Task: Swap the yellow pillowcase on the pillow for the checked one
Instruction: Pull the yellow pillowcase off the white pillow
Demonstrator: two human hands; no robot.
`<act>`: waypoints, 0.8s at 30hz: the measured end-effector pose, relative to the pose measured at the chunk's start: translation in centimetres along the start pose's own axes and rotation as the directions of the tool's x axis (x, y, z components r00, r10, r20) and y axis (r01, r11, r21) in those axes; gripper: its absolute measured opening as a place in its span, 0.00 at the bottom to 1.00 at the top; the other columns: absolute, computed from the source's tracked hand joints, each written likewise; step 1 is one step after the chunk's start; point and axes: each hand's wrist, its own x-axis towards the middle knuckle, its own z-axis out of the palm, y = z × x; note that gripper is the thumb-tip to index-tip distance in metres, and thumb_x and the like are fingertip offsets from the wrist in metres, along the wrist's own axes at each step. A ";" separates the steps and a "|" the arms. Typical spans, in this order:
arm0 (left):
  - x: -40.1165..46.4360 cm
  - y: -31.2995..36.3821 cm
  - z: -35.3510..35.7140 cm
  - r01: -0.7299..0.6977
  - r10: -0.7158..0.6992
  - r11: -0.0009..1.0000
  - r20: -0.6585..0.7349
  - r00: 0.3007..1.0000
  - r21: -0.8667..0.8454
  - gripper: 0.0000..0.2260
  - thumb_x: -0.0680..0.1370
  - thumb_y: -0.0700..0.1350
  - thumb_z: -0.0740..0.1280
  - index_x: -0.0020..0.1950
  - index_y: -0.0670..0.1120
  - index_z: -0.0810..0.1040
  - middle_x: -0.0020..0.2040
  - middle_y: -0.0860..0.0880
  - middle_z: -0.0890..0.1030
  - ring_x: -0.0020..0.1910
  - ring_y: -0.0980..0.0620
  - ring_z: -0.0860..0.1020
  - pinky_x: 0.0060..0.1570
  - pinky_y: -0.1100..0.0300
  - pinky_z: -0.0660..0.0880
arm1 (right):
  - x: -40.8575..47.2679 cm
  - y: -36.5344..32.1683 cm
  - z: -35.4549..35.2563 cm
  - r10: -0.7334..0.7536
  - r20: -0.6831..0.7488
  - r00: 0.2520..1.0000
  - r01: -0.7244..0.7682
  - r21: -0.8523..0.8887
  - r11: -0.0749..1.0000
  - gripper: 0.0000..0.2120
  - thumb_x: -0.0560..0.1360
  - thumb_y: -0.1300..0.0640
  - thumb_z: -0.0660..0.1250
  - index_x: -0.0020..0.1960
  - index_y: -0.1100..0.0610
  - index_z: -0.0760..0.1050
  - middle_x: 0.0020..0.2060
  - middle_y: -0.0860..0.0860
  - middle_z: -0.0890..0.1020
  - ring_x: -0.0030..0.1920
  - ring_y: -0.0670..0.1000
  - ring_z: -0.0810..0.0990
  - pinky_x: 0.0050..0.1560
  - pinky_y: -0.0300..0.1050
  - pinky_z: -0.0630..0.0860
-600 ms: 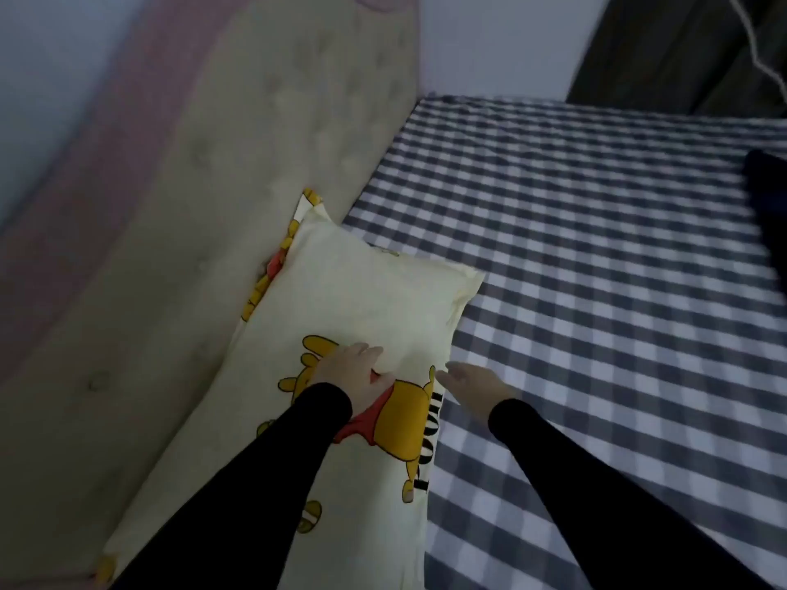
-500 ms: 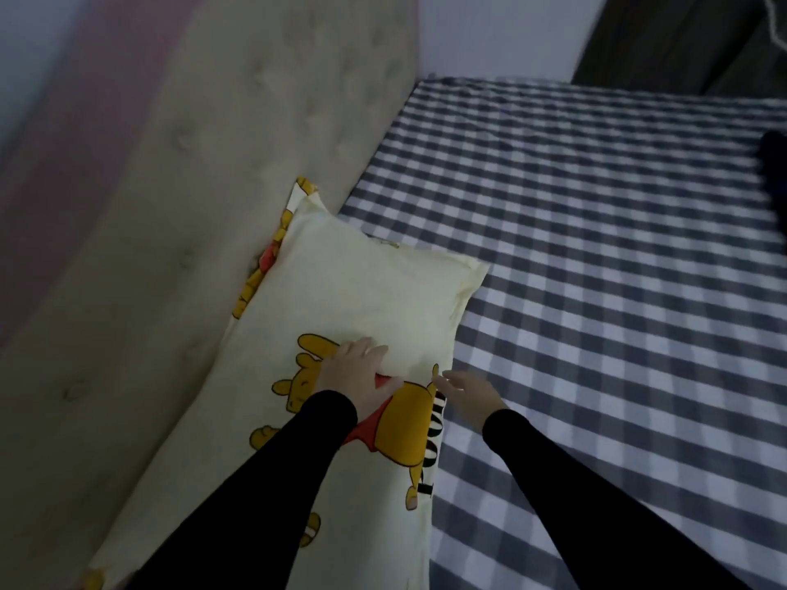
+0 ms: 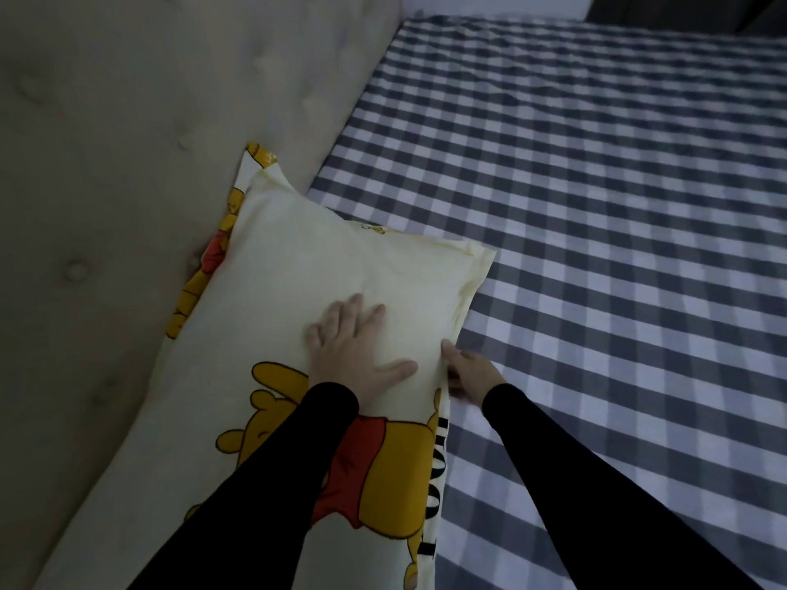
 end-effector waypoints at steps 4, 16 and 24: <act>0.5 -0.3 1.4 -0.002 0.002 1.000 -0.021 1.000 0.007 0.44 0.67 0.76 0.54 0.77 0.60 0.46 0.79 0.53 0.42 0.77 0.48 0.42 0.72 0.41 0.45 | 0.8 -0.3 1.0 0.063 0.157 0.986 -0.095 0.200 0.975 0.29 0.69 0.29 0.62 0.57 0.51 0.75 0.53 0.53 0.82 0.56 0.56 0.80 0.63 0.56 0.73; 0.1 -1.1 -1.2 0.003 0.008 0.996 0.122 0.992 -0.093 0.50 0.58 0.79 0.46 0.77 0.61 0.44 0.79 0.56 0.41 0.77 0.52 0.42 0.72 0.41 0.44 | -2.2 -2.2 2.8 -0.022 0.183 0.983 -0.067 0.468 0.881 0.39 0.60 0.31 0.70 0.60 0.58 0.75 0.55 0.55 0.82 0.55 0.56 0.81 0.61 0.55 0.75; -3.3 1.0 -9.3 0.043 0.004 0.945 0.143 0.990 -0.324 0.51 0.61 0.79 0.56 0.78 0.57 0.48 0.79 0.54 0.48 0.77 0.52 0.51 0.74 0.44 0.49 | -10.0 -6.3 1.9 -0.181 0.123 0.976 0.102 0.475 0.874 0.42 0.58 0.31 0.73 0.61 0.59 0.75 0.53 0.55 0.83 0.53 0.56 0.82 0.57 0.54 0.79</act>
